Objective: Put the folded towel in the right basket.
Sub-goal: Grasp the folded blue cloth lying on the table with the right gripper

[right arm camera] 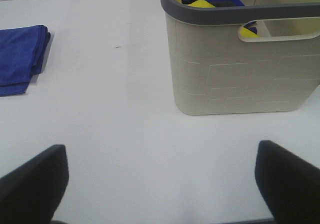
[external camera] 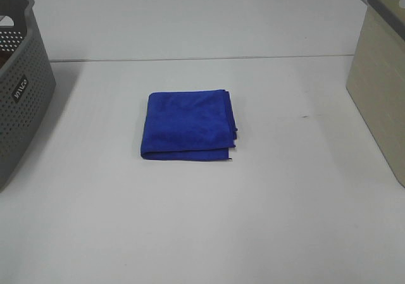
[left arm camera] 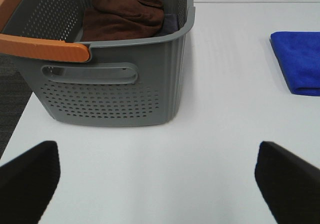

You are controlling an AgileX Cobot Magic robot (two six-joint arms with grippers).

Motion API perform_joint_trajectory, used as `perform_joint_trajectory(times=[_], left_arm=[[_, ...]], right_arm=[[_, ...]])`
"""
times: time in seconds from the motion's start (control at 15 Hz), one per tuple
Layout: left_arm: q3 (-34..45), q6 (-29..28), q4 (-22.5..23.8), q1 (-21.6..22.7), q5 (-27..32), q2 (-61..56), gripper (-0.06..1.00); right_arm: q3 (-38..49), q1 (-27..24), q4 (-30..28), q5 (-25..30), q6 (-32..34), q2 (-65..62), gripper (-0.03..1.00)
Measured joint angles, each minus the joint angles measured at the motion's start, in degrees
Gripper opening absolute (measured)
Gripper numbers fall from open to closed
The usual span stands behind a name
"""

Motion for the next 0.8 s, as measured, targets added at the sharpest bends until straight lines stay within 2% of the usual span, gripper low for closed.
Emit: perform_joint_trajectory(times=[0.53, 0.67, 0.8], left_arm=[[0.0, 0.0, 0.0, 0.0, 0.0, 0.0, 0.99], [0.0, 0.0, 0.0, 0.0, 0.0, 0.0, 0.99], [0.0, 0.0, 0.0, 0.0, 0.0, 0.0, 0.99]], right_arm=[[-0.11, 0.0, 0.0, -0.06, 0.0, 0.8, 0.96], [-4.53, 0.0, 1.95, -0.06, 0.0, 10.83, 0.96], [-15.18, 0.0, 6.53, 2.29, 0.0, 28.71, 0.96]])
